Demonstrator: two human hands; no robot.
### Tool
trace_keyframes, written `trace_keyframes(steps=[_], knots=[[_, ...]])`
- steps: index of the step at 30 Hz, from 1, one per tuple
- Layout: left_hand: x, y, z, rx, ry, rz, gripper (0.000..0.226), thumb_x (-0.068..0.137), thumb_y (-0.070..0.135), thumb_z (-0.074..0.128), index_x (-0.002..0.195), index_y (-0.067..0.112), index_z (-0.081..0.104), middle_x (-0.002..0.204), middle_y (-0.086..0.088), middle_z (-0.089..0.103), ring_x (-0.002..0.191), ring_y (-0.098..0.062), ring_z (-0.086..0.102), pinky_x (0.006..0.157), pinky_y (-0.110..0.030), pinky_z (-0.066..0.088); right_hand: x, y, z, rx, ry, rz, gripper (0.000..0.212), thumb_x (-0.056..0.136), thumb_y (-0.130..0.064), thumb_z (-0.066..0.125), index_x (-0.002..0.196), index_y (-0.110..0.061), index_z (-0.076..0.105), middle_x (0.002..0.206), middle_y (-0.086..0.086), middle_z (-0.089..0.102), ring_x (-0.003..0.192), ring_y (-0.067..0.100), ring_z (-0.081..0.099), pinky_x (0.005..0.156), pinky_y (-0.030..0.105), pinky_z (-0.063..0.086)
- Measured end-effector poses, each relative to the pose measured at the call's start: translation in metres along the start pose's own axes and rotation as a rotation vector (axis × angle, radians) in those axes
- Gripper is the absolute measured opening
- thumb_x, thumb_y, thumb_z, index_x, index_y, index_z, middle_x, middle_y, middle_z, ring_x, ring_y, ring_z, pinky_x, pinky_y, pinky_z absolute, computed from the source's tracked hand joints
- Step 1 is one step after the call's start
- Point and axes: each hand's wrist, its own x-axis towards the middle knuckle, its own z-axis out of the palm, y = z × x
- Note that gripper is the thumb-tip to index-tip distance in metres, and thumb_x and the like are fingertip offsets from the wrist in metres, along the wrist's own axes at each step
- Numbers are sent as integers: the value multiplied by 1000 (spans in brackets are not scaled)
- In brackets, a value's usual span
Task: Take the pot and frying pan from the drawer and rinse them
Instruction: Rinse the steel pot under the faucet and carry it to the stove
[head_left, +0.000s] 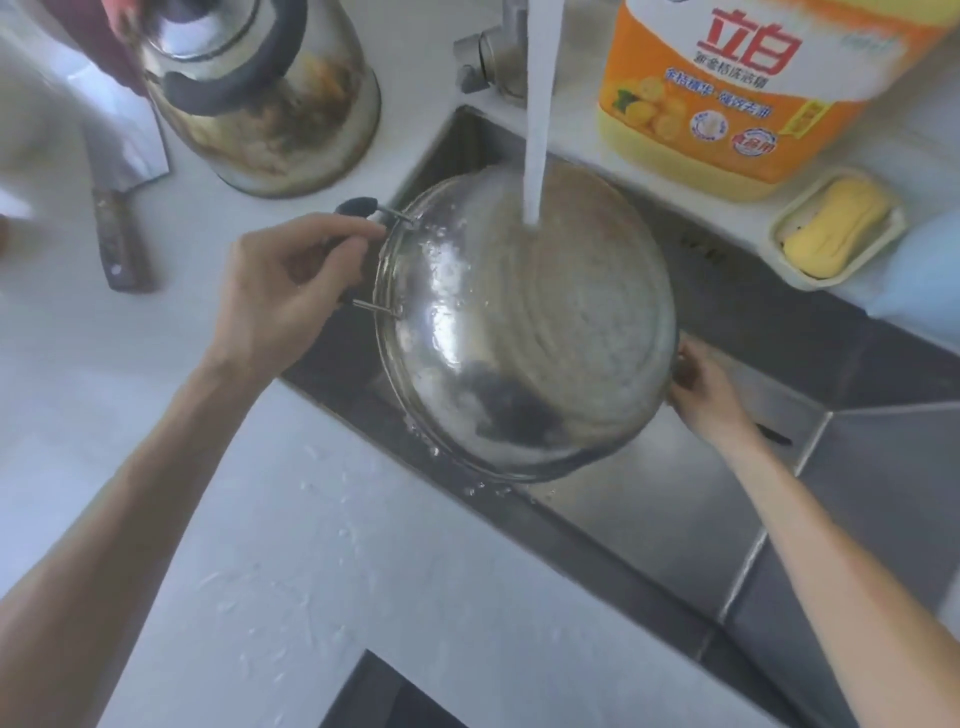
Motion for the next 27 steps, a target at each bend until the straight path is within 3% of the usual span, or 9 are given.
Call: trace_keyframes(steps=[5, 7, 10, 11, 13, 16, 20, 23, 27], knots=[[-5, -23, -5, 72, -135, -146, 11, 83, 35, 58, 86, 37, 68, 60, 9, 65, 58, -19, 54, 61, -36, 46, 12, -8, -24, 0, 61, 3, 19, 90, -10, 57, 83, -28, 54, 59, -19, 64, 49, -4, 53, 54, 11, 43], [-14, -36, -1, 98, -186, -200, 4, 82, 35, 61, 84, 37, 63, 63, 3, 67, 54, -18, 55, 60, -34, 47, 14, -24, -39, -48, 77, -75, 10, 84, -28, 64, 92, -32, 59, 73, -18, 64, 59, -4, 54, 65, 19, 45], [-27, -54, 9, 125, -182, -273, 21, 82, 32, 65, 87, 36, 45, 71, -17, 68, 52, -20, 53, 61, -38, 47, 12, -48, -57, -95, 93, -159, 43, 81, -30, 67, 119, -39, 49, 100, -6, 63, 75, 21, 58, 75, 33, 47], [-29, -58, 12, 114, -169, -296, 27, 82, 30, 66, 91, 30, 40, 72, -21, 67, 52, -24, 54, 61, -40, 48, 13, -52, -63, -107, 110, -184, 49, 82, -28, 67, 122, -45, 45, 109, -5, 62, 82, 30, 56, 77, 32, 47], [-29, -64, 20, 104, -136, -327, 36, 84, 26, 67, 97, 22, 34, 68, -19, 65, 53, -27, 56, 63, -46, 52, 14, -57, -69, -68, 130, -220, 55, 84, -26, 67, 125, -52, 42, 110, -20, 60, 86, 24, 56, 82, 25, 46], [-21, -68, 25, 106, -104, -331, 36, 83, 25, 69, 106, 25, 42, 65, -5, 65, 53, -20, 63, 68, -46, 56, 17, -54, -73, -38, 175, -237, 40, 82, -25, 70, 111, -49, 58, 95, -33, 65, 90, 4, 60, 94, 31, 46], [-7, -69, 31, 279, -131, -259, 21, 81, 33, 69, 98, 20, 67, 76, 2, 71, 78, -17, 70, 81, -36, 53, 13, -45, -73, -86, 175, -262, 22, 79, -20, 72, 87, -40, 67, 84, -30, 67, 83, 5, 61, 85, 27, 48], [-5, -72, 38, 340, -126, -178, 17, 77, 10, 71, 88, 22, 72, 94, 10, 69, 92, -13, 67, 84, -23, 47, 3, -36, -68, -304, 167, -380, 25, 71, 1, 69, 85, -20, 70, 87, -39, 59, 85, -11, 55, 83, 9, 42], [-8, -86, 47, 396, -151, -66, 32, 70, -11, 61, 88, 12, 73, 121, -4, 64, 112, -17, 60, 90, -15, 39, -8, -1, -59, -382, 168, -402, 33, 66, 21, 63, 86, -4, 72, 96, -40, 53, 93, -14, 52, 88, 9, 41]])
